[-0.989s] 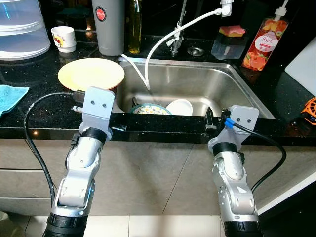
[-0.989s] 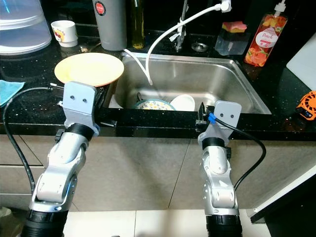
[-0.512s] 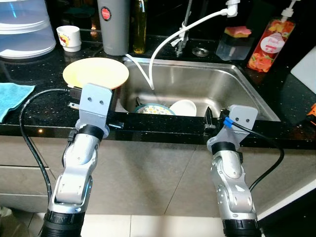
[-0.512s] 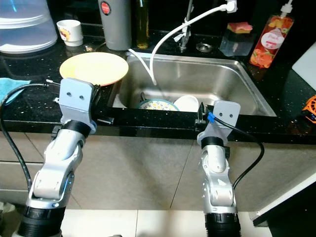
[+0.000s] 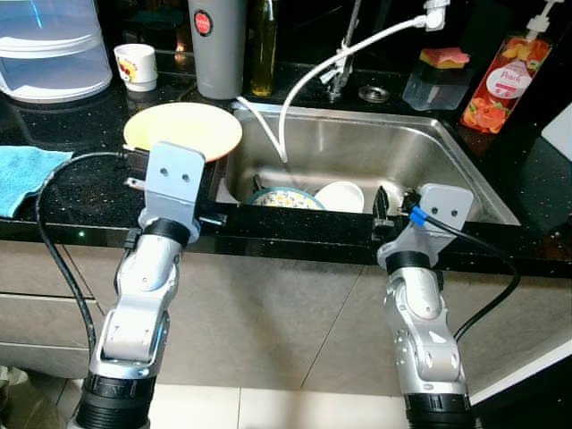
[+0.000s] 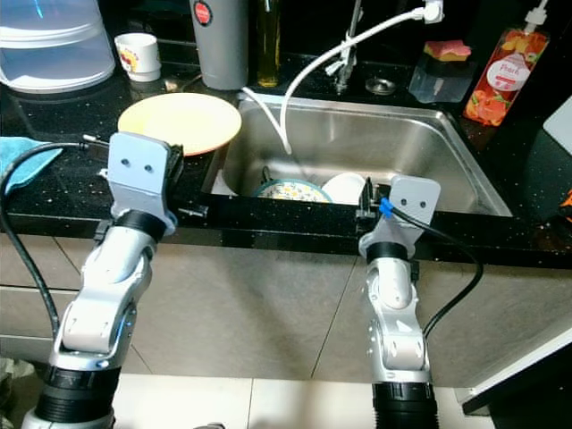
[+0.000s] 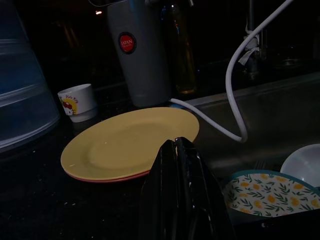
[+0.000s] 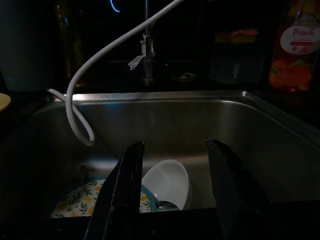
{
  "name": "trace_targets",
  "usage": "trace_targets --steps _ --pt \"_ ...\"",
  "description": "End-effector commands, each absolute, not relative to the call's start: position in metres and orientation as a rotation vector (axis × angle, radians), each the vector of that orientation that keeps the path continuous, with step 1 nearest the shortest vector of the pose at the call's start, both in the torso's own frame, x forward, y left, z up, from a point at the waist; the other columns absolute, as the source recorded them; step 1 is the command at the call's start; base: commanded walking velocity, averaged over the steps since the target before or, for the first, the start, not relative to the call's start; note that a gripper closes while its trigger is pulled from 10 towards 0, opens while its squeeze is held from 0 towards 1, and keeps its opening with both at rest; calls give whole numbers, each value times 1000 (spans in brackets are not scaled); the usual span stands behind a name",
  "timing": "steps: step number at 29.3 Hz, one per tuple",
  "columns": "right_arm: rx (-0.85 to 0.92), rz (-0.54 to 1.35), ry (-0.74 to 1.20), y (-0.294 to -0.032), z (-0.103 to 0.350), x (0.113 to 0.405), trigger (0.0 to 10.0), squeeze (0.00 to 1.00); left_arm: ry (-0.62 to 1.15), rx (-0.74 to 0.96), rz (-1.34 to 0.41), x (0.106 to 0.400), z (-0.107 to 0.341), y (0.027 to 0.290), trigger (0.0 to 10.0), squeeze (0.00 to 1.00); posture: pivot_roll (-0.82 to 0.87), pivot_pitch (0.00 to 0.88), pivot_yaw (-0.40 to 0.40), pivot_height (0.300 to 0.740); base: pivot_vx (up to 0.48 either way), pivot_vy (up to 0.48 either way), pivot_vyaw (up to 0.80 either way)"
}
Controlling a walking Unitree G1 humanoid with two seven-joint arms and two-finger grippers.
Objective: Kitchen organization
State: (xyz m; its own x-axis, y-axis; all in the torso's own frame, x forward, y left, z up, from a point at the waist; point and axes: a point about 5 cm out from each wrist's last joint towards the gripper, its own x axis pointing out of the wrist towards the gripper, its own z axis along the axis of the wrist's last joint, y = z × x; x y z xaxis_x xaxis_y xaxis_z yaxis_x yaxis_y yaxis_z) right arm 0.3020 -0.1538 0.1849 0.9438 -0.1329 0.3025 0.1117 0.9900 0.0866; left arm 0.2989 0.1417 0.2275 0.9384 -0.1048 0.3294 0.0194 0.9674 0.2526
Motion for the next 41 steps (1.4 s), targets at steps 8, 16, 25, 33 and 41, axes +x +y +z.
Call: trace_targets --steps 8,16,25,33,41 --pt "67 -138 -306 -158 185 302 10000 0 -357 251 -80 301 232 134 10000 0 270 24 -65 740 0 0 0" --pt "69 -139 -307 -157 185 302 10000 0 -366 254 -86 301 234 133 10000 0 267 28 -68 740 0 0 0" --pt "67 -138 -313 -157 187 302 10000 0 -362 259 -88 301 233 135 10000 0 242 19 -66 740 0 0 0" --pt "66 -134 -314 -156 187 302 10000 0 -355 262 -87 300 230 136 10000 0 240 12 -67 740 0 0 0" --pt "62 -129 -309 -156 184 301 10000 0 -333 265 -87 296 221 137 10000 0 231 0 -65 740 0 0 0"
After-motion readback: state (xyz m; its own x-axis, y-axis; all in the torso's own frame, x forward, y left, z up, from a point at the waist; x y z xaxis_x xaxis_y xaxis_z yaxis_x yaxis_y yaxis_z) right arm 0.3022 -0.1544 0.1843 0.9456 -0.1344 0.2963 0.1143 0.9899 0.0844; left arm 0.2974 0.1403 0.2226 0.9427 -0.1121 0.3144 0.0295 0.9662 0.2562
